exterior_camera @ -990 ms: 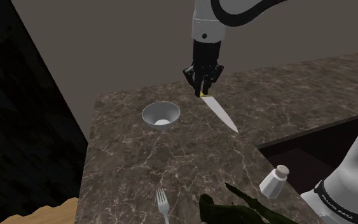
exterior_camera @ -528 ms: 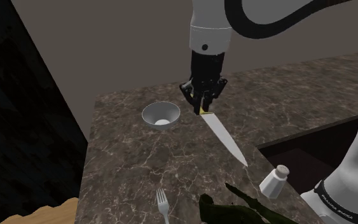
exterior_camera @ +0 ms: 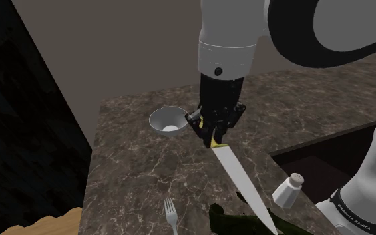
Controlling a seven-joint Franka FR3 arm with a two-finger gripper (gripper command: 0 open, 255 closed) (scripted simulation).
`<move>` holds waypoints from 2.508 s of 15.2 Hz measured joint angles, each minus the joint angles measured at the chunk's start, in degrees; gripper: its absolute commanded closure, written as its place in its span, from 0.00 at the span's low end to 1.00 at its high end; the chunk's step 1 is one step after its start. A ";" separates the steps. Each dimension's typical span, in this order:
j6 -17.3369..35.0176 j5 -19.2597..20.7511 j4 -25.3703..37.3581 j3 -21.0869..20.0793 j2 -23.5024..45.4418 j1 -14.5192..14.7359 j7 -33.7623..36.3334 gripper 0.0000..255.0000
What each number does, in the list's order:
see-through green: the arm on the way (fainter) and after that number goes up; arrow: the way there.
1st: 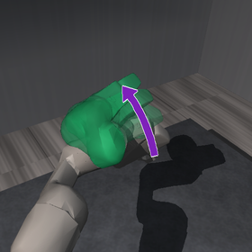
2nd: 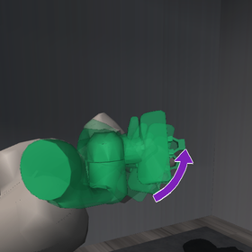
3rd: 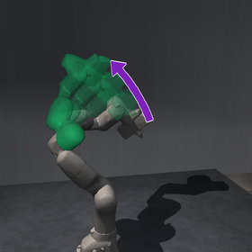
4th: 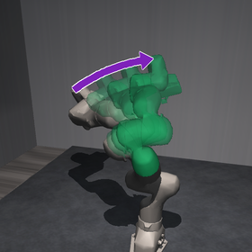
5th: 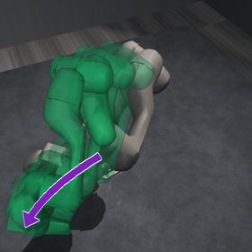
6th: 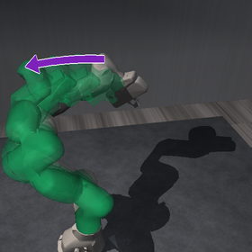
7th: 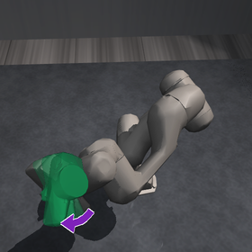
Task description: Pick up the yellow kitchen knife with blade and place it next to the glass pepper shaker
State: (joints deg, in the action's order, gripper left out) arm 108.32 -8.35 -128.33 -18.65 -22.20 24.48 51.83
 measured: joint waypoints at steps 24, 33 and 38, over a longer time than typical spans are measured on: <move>19.73 -0.12 -12.81 -2.67 5.93 0.30 0.92 1.00; 25.71 0.69 -15.46 -3.40 9.62 0.00 1.67 1.00; 25.83 0.66 -15.63 -3.54 9.74 0.10 1.79 0.00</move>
State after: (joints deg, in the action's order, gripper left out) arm 134.15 -7.68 -143.96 -22.18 -12.46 24.58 53.62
